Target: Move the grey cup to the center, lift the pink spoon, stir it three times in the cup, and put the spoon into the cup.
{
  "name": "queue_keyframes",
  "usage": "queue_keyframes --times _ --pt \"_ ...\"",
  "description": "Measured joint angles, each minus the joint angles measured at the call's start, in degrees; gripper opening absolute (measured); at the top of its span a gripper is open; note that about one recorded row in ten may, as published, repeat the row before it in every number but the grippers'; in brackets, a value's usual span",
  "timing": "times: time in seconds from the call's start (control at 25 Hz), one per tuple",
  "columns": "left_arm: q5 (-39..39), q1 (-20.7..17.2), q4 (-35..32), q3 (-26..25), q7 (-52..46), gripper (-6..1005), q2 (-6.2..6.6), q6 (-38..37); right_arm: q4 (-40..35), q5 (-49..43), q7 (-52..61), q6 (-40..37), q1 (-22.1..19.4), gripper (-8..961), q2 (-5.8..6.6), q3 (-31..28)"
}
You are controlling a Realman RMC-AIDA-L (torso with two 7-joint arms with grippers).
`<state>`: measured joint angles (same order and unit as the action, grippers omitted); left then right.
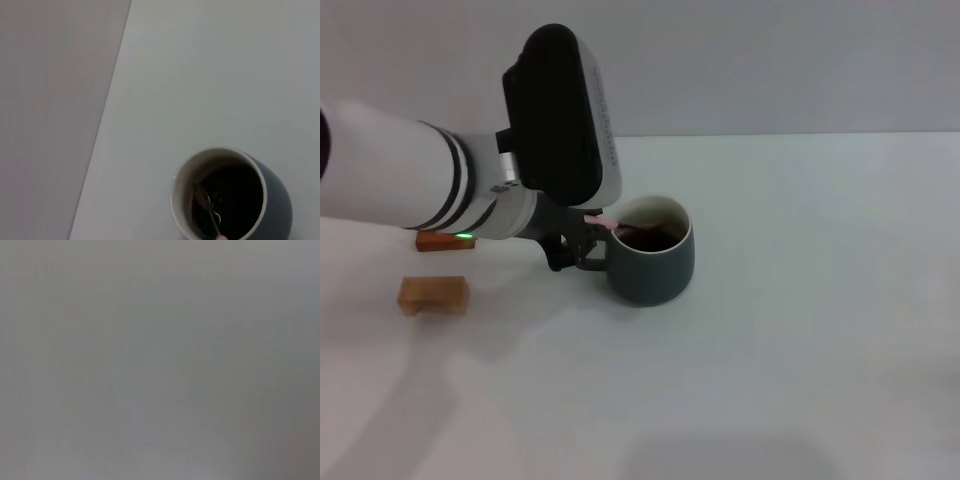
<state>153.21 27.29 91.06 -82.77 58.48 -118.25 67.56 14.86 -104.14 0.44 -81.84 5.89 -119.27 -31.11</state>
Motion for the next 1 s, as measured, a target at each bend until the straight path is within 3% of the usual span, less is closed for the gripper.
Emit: queue_keyframes --times 0.52,0.64,0.72,0.84,1.0 --pt "0.2 0.2 0.5 2.1 -1.9 287 -0.14 -2.0 0.0 0.0 0.0 -0.1 0.0 0 0.0 -0.2" --pt "0.1 -0.5 1.1 2.1 -3.3 403 -0.17 -5.2 -0.1 0.0 0.0 -0.1 0.1 0 0.0 -0.3" --pt "-0.3 -2.1 2.1 2.1 -6.2 481 -0.16 -12.1 -0.1 0.0 0.0 -0.1 0.1 0 0.0 -0.4" --pt "-3.1 -7.4 4.2 3.1 -9.2 484 -0.12 -29.0 -0.2 0.0 0.0 -0.1 0.2 0 0.0 -0.5" --pt "-10.4 -15.6 3.8 9.8 -9.4 489 0.23 -63.0 -0.1 0.0 0.0 -0.1 0.2 -1 0.0 -0.6"
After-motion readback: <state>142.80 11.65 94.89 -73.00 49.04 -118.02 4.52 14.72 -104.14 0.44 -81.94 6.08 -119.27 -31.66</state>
